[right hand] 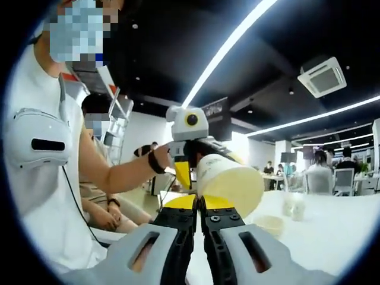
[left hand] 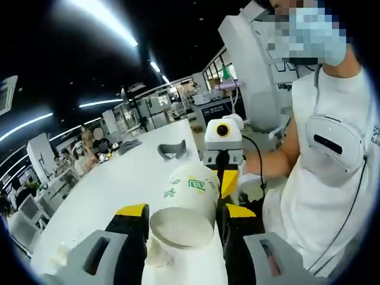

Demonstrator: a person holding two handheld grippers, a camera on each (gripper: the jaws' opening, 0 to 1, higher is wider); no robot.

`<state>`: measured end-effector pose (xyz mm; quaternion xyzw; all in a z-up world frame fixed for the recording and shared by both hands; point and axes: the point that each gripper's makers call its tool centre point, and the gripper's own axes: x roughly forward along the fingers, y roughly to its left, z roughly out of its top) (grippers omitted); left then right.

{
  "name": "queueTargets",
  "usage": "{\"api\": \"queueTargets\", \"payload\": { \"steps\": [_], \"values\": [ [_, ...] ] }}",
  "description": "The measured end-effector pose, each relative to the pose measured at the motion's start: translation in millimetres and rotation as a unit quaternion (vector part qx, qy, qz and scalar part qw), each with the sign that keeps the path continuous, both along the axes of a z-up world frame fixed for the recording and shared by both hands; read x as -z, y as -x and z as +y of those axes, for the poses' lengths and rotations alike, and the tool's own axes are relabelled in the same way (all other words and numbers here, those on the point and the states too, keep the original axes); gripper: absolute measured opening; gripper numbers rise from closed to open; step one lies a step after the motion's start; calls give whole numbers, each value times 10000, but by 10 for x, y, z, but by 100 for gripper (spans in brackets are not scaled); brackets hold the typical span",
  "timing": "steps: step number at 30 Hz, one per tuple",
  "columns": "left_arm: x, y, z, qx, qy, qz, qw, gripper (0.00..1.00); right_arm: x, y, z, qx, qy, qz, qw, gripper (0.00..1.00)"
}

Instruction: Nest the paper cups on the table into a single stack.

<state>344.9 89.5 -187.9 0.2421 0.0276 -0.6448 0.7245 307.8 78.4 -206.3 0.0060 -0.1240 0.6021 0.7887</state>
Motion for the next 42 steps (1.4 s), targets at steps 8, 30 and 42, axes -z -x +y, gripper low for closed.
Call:
{"api": "queueTargets", "payload": {
  "steps": [8,30,42],
  "values": [
    [73,-18,-7,-139,498,262,9983,44,23,-12,-92,77,-119,-98,9999,11],
    [-143,251,-52,406,2436,1520,9570,44,-69,67,-275,-585,-1214,390,9901,42],
    [-46,276,-103,484,2369,1671,9558,43,-173,91,-254,-602,-1276,198,9898,42]
  ]
}}
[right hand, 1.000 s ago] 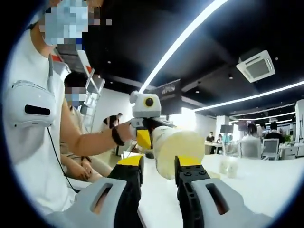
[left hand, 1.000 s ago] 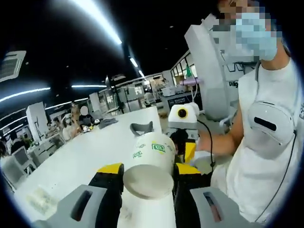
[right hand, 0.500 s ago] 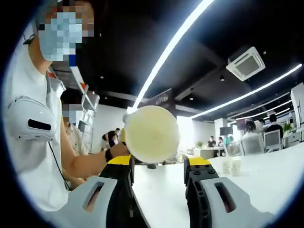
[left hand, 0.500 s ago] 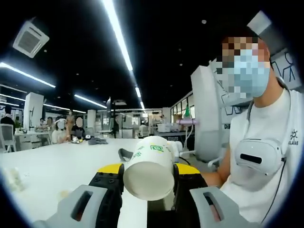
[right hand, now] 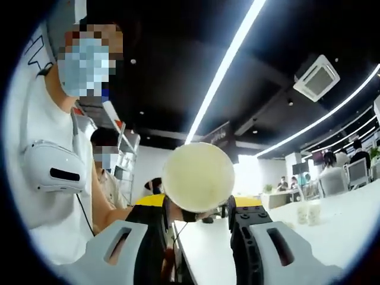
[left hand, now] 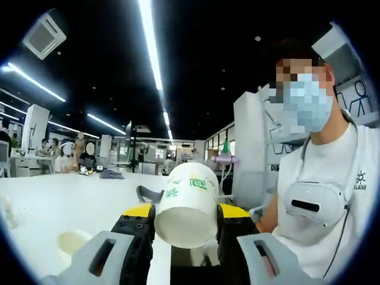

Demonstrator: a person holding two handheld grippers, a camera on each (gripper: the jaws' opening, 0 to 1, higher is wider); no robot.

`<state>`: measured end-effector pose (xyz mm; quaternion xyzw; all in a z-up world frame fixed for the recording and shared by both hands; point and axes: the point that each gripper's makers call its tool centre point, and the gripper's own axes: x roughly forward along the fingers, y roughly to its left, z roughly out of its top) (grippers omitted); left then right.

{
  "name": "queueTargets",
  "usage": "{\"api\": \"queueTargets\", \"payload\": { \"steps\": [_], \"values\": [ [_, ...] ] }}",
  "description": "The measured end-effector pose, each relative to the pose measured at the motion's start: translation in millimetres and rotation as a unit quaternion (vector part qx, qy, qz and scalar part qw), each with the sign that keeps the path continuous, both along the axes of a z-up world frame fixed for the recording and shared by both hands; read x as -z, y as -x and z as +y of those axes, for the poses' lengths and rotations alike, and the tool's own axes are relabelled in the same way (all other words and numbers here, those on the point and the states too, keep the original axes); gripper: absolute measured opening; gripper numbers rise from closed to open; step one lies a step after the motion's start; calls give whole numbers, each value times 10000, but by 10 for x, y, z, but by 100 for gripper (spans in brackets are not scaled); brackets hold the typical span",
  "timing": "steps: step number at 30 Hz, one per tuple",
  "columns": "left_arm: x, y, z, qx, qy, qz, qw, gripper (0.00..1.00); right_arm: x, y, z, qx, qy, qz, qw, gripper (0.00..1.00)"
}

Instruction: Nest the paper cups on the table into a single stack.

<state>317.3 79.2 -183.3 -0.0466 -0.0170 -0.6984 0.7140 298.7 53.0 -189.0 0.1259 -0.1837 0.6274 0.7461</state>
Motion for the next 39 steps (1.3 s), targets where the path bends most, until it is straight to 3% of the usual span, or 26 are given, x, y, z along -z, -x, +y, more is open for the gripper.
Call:
{"api": "queueTargets", "payload": {
  "steps": [9,16,24,35,39],
  "values": [
    [206,57,-103,-9,-456,-164,9988,43,-96,12,56,-98,-227,87,9997,46],
    [320,106,-171,17,-690,-285,9972,42,-161,35,200,-107,-163,1,9998,46],
    [391,45,-111,-174,-858,-392,9954,42,-143,-37,378,111,475,-336,9982,47],
    [542,-9,-65,-487,-1155,-548,9906,40,-56,-68,620,-3,1165,-400,9924,44],
    [526,-13,-25,-510,-1083,-512,9915,40,-60,-70,620,-17,1167,-370,9925,41]
  ]
}}
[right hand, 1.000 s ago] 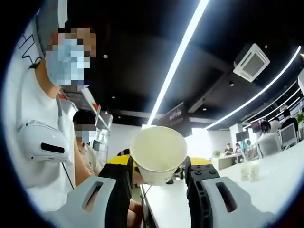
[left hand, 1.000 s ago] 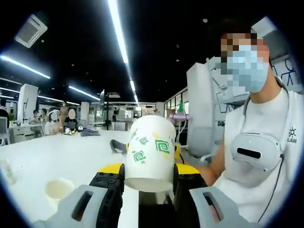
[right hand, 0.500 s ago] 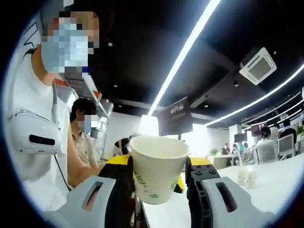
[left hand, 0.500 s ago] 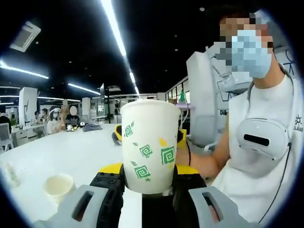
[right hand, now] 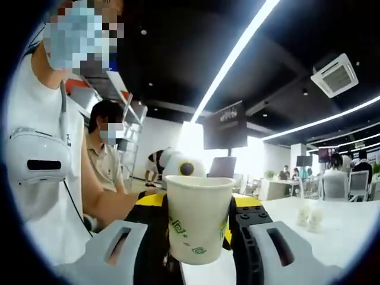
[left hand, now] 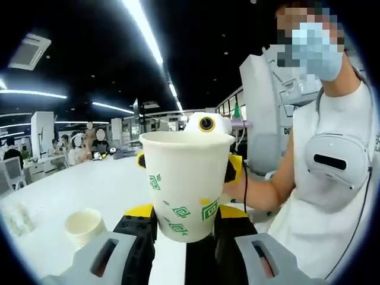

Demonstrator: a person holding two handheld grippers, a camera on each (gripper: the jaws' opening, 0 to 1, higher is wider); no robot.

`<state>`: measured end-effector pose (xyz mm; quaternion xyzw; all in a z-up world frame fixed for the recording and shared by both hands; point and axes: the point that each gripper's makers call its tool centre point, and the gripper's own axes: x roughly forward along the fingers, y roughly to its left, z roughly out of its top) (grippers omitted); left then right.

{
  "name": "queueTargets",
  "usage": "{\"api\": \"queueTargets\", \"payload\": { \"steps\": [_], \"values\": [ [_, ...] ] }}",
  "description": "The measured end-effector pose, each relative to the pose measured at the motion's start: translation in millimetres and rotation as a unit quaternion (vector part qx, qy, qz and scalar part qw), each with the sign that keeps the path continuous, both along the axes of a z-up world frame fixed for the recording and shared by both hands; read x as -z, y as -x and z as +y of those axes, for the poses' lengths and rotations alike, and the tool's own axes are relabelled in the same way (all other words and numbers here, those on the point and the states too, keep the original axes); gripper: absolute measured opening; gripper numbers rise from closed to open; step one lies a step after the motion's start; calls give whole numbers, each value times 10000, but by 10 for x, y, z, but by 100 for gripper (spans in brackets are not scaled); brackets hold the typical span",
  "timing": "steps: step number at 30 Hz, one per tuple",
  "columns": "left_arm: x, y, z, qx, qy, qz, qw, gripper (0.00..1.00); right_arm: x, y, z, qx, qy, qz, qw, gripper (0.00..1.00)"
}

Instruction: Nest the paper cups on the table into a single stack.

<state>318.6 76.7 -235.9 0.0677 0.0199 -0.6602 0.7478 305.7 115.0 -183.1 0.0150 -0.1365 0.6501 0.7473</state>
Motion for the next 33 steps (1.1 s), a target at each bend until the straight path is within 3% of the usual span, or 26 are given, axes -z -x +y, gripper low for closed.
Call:
{"api": "queueTargets", "payload": {
  "steps": [9,14,21,26,29,33],
  "values": [
    [10,-15,46,-64,140,5,9999,41,11,-18,14,-21,-26,55,10000,41],
    [0,-143,164,-435,390,28,9983,41,-74,-139,-87,103,-287,176,9994,41],
    [-39,-294,436,-1031,822,340,9907,53,-161,-460,-289,438,-467,340,9974,41],
    [-33,-365,560,-1444,956,353,9843,55,-183,-802,-326,713,-477,408,9955,41],
    [-28,-443,648,-1813,1081,377,9767,56,-230,-1092,-306,870,-577,521,9932,41],
    [-44,-436,683,-1881,1230,444,9734,55,-202,-1311,-237,977,-537,549,9923,40]
  ]
}}
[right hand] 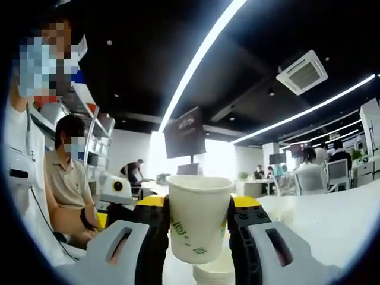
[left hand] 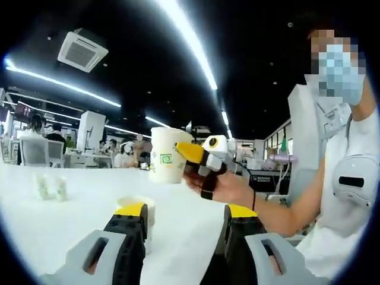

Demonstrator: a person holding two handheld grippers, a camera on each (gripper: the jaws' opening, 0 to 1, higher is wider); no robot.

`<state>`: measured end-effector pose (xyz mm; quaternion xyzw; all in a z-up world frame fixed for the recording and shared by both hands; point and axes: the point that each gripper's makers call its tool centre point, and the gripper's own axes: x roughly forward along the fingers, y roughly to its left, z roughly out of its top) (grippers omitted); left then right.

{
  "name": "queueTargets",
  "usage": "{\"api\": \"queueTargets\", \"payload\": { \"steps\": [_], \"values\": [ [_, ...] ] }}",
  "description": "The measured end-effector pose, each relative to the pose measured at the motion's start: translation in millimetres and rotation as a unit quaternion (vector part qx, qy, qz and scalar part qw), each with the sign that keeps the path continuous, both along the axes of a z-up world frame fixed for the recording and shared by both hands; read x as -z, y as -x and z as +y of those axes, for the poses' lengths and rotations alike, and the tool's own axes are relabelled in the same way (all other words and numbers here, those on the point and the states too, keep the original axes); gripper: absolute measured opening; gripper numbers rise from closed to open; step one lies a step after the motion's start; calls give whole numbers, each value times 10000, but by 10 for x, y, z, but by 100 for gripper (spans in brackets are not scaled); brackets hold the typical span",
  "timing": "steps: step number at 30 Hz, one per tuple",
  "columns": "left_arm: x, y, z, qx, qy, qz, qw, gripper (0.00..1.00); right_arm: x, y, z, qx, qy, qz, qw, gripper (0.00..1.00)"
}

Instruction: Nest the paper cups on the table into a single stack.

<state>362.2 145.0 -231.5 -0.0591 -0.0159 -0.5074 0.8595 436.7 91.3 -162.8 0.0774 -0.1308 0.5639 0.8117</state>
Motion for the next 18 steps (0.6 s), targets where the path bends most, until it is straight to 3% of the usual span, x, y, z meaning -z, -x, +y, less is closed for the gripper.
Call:
{"api": "queueTargets", "payload": {
  "steps": [10,18],
  "values": [
    [106,68,-23,-57,-251,-19,9997,54,241,-307,204,4,274,191,9994,40],
    [102,40,-20,-63,-220,-24,9997,52,457,-367,315,36,648,150,9978,41]
  ]
}}
